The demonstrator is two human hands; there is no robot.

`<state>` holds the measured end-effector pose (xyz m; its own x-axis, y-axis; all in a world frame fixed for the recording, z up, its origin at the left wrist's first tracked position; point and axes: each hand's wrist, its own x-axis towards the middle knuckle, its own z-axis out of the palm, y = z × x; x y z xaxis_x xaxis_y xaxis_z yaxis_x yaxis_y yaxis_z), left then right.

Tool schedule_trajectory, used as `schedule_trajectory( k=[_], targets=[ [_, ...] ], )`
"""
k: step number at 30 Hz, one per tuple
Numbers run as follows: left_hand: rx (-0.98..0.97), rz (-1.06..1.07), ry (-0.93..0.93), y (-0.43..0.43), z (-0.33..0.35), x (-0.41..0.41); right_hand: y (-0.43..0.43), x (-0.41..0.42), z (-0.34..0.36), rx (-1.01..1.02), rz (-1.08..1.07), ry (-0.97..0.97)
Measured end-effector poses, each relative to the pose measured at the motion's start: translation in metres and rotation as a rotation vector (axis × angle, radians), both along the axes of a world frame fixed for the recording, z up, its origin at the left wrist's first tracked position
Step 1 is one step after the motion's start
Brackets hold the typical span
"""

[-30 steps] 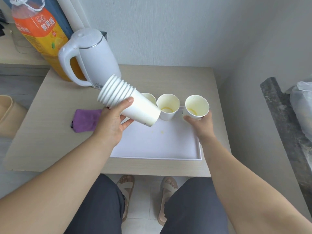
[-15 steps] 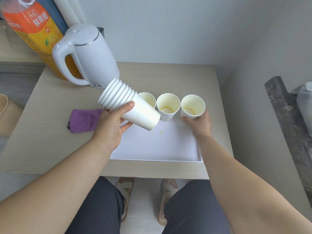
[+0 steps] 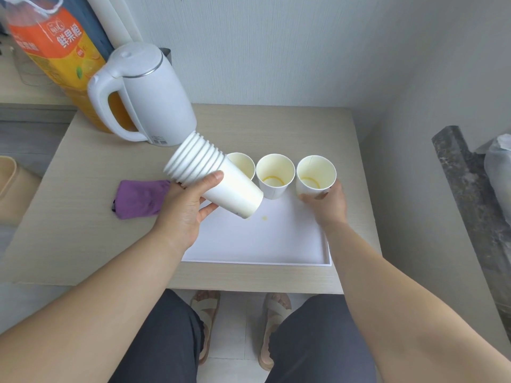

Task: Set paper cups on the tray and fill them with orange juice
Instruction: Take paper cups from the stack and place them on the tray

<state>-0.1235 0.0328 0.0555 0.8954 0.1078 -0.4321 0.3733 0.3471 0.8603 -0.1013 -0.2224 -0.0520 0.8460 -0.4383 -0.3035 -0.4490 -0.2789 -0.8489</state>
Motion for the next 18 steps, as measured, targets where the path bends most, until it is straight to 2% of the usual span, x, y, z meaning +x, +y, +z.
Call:
schedule_trajectory(
  k=[11, 18],
  targets=[
    [0.015, 0.024, 0.017, 0.002, 0.0, -0.008, 0.001, -0.009, 0.007, 0.058, -0.01, 0.016],
    [0.088, 0.093, -0.019, 0.02, 0.007, -0.015, 0.039, -0.074, 0.035, 0.079, -0.209, -0.074]
  ],
)
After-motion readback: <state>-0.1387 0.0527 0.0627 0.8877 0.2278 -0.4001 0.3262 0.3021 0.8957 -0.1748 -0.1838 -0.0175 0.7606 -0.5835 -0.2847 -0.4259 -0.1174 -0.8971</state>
